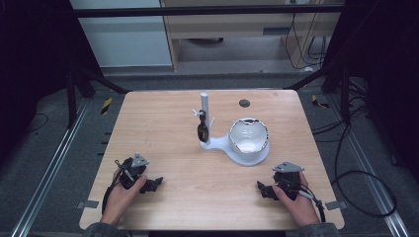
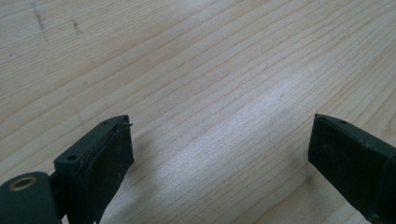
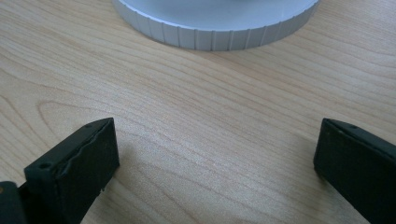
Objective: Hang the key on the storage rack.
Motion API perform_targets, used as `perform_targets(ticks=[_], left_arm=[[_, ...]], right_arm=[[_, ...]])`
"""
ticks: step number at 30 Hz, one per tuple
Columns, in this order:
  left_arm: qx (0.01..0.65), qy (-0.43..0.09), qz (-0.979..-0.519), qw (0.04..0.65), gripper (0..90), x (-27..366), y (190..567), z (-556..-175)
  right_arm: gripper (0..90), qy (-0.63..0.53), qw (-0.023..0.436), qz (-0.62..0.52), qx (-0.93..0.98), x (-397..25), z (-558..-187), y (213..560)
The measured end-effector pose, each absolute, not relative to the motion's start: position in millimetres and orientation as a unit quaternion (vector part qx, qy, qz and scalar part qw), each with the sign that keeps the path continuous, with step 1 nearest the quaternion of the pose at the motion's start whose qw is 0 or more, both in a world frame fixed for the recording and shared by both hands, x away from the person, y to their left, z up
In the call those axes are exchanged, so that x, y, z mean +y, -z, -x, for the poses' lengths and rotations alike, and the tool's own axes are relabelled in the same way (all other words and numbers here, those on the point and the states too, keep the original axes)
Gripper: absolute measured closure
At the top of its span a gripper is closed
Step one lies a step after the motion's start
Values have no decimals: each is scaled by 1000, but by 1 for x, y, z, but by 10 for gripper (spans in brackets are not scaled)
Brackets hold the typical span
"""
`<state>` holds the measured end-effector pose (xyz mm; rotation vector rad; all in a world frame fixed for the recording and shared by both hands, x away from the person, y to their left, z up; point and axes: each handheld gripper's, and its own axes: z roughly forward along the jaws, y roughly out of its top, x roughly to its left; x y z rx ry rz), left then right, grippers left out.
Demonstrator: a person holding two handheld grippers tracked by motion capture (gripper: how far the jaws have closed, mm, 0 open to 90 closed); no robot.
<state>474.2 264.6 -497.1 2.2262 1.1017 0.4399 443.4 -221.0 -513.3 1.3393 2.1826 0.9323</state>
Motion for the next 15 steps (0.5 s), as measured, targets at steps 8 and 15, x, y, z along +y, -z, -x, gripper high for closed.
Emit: perform_targets(ticks=[8,15], left_arm=[[415,-177,-831,326,32,266,505,-471],[414,-186,-824,339,3,266,509,-468]], right_arm=[[4,-335,207,-481,784,-221,-443,513],[4,-335,207,-481,784,-221,-443,513]])
